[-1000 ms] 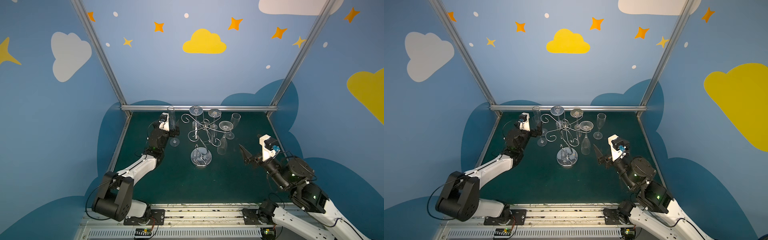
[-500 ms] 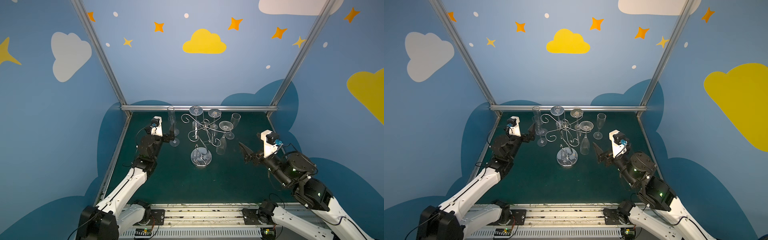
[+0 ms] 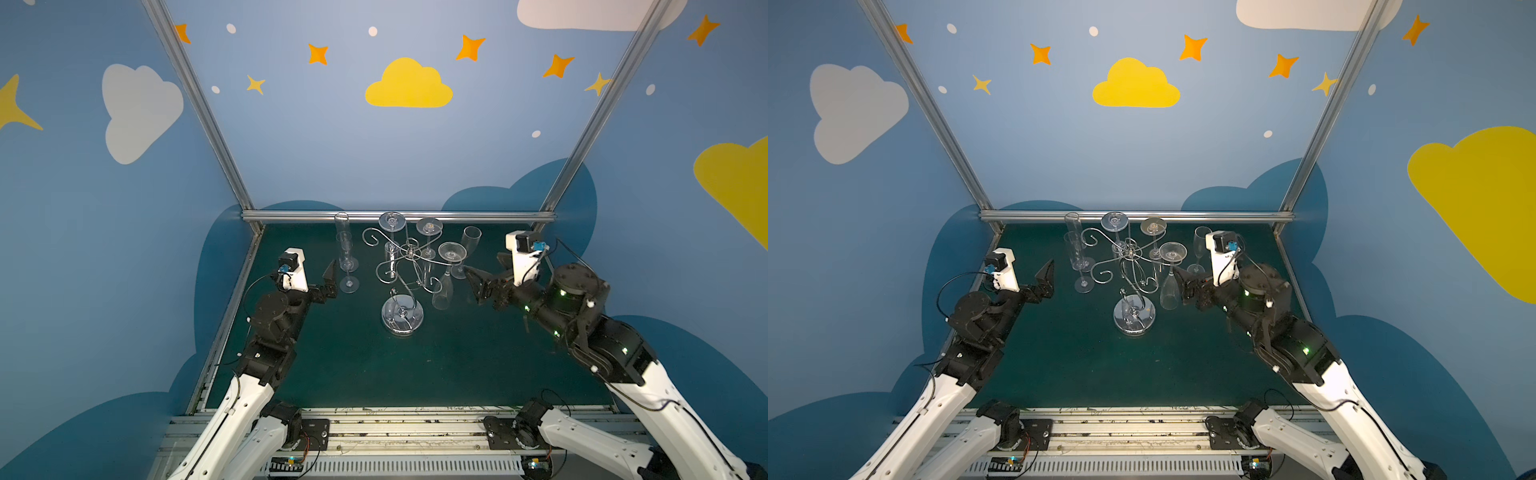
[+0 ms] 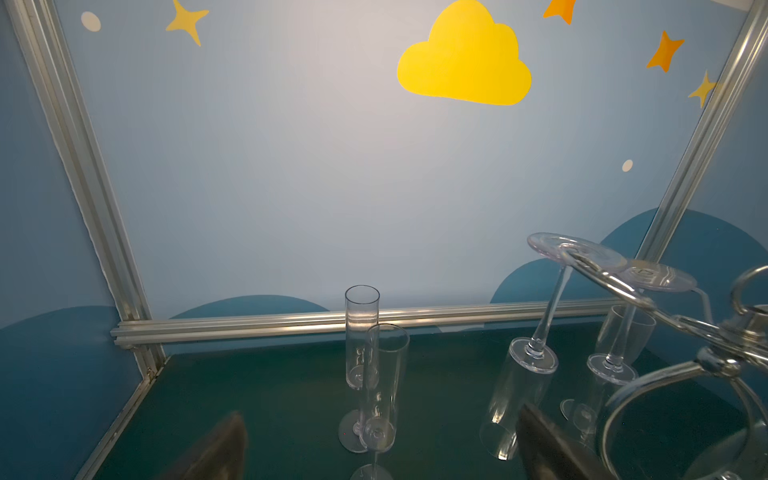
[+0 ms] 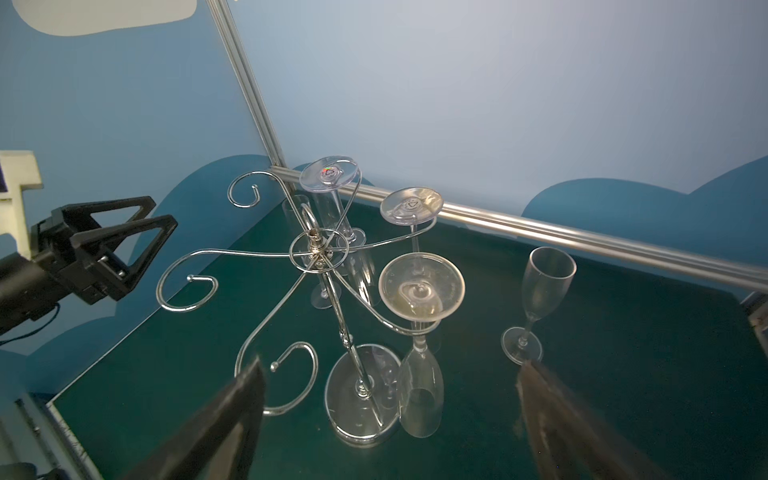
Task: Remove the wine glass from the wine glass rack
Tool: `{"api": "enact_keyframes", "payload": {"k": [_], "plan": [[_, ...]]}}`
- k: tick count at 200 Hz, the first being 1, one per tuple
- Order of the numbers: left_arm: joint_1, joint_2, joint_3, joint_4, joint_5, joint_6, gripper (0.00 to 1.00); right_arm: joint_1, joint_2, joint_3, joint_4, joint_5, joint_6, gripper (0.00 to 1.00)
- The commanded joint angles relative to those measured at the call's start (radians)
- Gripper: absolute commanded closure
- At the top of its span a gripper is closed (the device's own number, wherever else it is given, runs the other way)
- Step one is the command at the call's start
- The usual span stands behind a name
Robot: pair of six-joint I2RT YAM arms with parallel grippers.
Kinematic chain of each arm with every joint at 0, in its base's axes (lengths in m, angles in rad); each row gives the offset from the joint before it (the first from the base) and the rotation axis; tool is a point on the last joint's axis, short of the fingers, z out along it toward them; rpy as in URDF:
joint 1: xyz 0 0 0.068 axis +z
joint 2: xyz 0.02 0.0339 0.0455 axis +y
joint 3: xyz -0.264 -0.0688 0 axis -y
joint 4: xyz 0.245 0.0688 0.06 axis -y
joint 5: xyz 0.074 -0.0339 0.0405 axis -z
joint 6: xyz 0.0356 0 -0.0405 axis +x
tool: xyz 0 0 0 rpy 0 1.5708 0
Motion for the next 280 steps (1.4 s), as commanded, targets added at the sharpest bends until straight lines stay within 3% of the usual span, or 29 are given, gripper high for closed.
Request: {"api": "enact_keyframes", "payload": {"k": [1, 29, 57, 105, 180, 280], "plan": [[0.0, -0.054, -0.005, -0.105, 0.014, -0.044, 0.01, -0.072, 0.034, 0.044, -0.038, -0.193, 0.103, 0.07], [0.001, -0.112, -0.01, -0.166, 0.04, -0.074, 0.01, -0.194, 0.095, 0.072, -0.047, -0.328, 0.161, 0.07], [-0.001, -0.155, -0.014, -0.208, 0.071, -0.102, 0.01, -0.353, 0.159, 0.072, 0.002, -0.538, 0.262, 0.1], [0.0, -0.202, -0.022, -0.248, 0.103, -0.135, 0.01, -0.532, 0.301, 0.067, 0.11, -0.827, 0.397, 0.27], [-0.001, -0.254, -0.043, -0.28, 0.119, -0.17, 0.01, -0.553, 0.453, 0.091, 0.161, -0.999, 0.451, 0.47], [0.0, -0.271, -0.048, -0.292, 0.125, -0.184, 0.01, -0.518, 0.522, 0.108, 0.176, -1.053, 0.464, 0.64]]}}
